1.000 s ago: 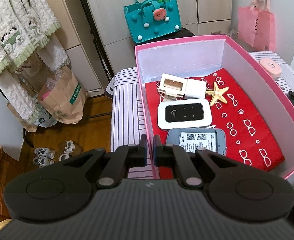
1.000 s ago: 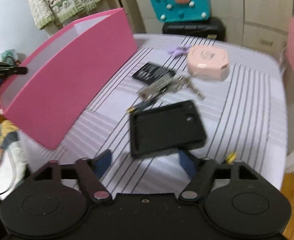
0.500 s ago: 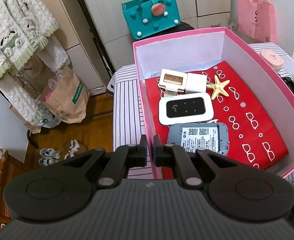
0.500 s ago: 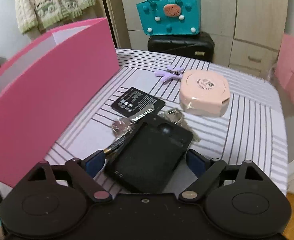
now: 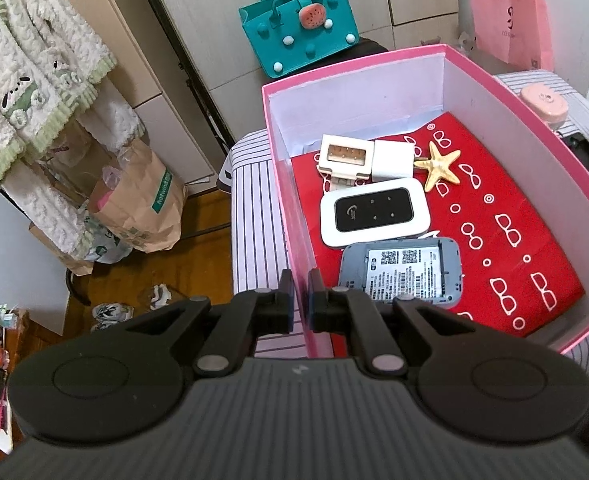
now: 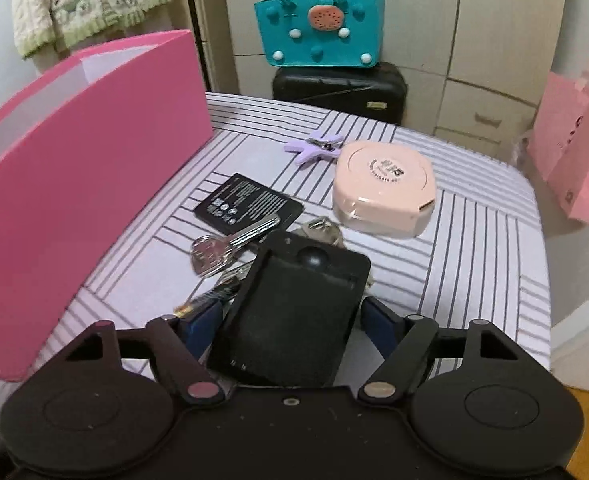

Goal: Organize rigid objects
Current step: 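Grasp the black battery case with the right gripper, then lower the black case into the box beside the starfish, release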

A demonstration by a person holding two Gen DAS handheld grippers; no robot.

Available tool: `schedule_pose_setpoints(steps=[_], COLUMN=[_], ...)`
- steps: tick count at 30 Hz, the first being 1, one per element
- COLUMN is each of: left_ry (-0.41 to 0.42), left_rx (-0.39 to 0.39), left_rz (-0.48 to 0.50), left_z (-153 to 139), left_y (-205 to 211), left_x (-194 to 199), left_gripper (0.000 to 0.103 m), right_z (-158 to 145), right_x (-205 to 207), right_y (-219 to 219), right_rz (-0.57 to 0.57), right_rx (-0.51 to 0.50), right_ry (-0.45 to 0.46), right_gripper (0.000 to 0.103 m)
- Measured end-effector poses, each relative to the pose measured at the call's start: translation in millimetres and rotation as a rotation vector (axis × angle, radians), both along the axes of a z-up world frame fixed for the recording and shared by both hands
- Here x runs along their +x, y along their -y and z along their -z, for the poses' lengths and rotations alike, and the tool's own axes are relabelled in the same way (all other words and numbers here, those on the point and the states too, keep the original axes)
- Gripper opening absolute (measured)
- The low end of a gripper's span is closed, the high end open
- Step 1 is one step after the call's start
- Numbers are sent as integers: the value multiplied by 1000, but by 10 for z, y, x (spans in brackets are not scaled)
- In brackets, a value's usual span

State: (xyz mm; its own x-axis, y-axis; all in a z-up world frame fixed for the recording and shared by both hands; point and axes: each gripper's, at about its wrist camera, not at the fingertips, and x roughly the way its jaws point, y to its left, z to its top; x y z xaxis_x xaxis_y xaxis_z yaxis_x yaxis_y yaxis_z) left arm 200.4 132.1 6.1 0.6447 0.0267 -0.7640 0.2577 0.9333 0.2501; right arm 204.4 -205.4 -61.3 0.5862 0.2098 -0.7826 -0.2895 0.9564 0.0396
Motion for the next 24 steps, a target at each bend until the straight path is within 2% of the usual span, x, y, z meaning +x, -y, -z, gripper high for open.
schedule_pose_setpoints(steps=[3,11,17,22,24], left_ry=[-18,-29,-54,-75,-108], left_rx=[-23,-22,-45,-69,-97], left_rz=[-14,-3,-1,-6,-19], left_z=[-13,-56,-99,-128,-129], left_y=[-31,-35,-76,-111,-149], left_x=[26,-12,-12,-41,-31], left_gripper=[5,5,5,5,5], right_z=[-46,-295,-621,-918,-1038], right_x=[-34,-154,-191,-198,-211], right_y=[5,43,-14,-195,-277], right_rz=[-10,-19,-32,-105,-135], right_rx=[6,16,100,161,184], right_ry=[0,42,82,116,134], right_gripper=[67,67,67,67,67])
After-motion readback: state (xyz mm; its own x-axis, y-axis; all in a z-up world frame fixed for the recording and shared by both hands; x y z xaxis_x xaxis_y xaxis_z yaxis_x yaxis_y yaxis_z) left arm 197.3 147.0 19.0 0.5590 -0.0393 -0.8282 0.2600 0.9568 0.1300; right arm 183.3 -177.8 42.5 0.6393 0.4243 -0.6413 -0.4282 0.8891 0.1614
